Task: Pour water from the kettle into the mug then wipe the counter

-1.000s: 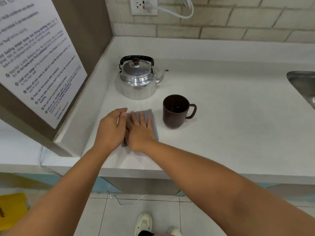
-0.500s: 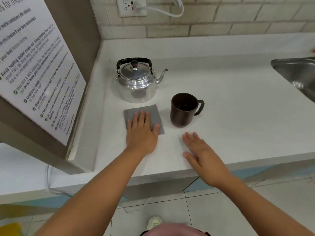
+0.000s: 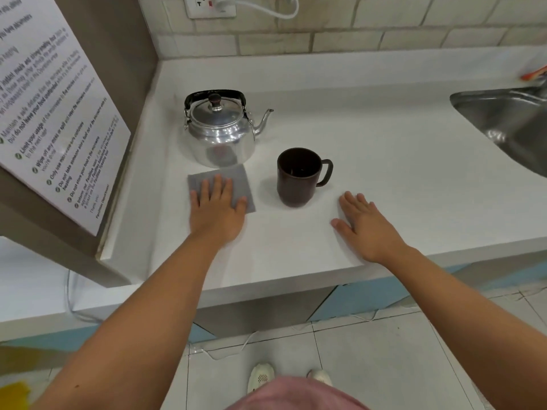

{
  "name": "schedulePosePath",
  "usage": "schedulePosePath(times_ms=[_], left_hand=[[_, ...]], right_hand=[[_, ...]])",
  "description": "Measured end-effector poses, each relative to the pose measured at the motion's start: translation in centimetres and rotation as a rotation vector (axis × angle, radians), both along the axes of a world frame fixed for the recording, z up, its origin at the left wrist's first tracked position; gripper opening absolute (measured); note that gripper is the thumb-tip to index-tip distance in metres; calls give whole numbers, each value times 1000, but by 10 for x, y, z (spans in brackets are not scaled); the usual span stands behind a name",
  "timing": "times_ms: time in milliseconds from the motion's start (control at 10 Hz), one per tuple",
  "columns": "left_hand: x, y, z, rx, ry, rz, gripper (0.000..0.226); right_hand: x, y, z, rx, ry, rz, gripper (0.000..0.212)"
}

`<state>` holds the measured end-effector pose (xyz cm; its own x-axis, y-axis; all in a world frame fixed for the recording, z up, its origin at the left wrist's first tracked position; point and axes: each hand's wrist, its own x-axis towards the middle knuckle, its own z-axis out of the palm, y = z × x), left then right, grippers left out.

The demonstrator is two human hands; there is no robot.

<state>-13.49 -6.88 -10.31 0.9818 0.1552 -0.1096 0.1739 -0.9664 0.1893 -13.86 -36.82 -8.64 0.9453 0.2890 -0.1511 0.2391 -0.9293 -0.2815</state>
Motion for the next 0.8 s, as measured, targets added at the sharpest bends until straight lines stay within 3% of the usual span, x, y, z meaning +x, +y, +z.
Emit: schedulePosePath(times_ms=[400,700,800], left_hand=[[-106,-31,-4,-6,-47,-96,65],[-108,-33,9,-82,-5,-79,66],[-88,-26,31,-149,85,-51,63]], right_hand=[[-2,-3,-11,60,-25,20,66],[1,-6,-10,73,-35,41,67],[9,-8,-1,24,-21,57,66]])
